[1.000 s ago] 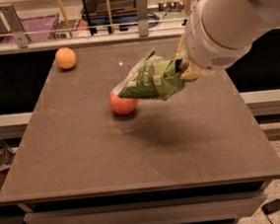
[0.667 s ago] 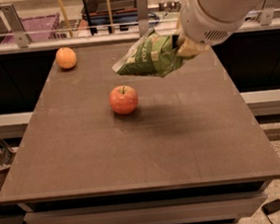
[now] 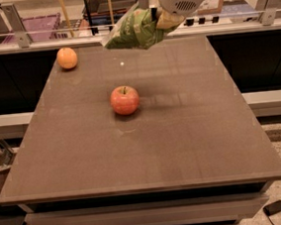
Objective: Move green jalapeno chip bag near orange
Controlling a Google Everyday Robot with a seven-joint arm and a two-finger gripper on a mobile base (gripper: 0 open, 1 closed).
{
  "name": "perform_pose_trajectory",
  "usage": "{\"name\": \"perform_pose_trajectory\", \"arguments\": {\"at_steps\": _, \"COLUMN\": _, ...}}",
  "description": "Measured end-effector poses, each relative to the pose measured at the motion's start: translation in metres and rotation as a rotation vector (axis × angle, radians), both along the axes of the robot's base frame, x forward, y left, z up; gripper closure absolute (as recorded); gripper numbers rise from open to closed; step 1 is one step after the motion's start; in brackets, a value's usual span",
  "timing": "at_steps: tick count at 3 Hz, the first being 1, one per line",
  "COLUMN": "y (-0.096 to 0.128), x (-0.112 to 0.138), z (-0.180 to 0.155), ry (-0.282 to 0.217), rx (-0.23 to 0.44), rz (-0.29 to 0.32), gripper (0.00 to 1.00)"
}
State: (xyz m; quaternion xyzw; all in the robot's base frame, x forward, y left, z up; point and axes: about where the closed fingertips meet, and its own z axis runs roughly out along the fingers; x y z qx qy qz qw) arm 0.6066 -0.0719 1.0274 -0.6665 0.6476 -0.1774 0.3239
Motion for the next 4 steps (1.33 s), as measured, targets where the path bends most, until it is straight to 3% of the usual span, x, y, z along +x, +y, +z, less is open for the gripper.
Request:
{"name": "perform_pose_trajectory", "arguments": {"at_steps": 2, "y": 0.05, "x": 0.063, "z": -0.02, "ry": -0.063, "rx": 0.015, "rz": 0.054, "gripper": 1.0}}
{"name": "perform_pose_trajectory", "arguments": {"at_steps": 4, "y": 0.095, "x": 0.099, "z": -0.053, "ry": -0.086, "rx": 0.02, "rz": 0.091, "gripper": 1.0}}
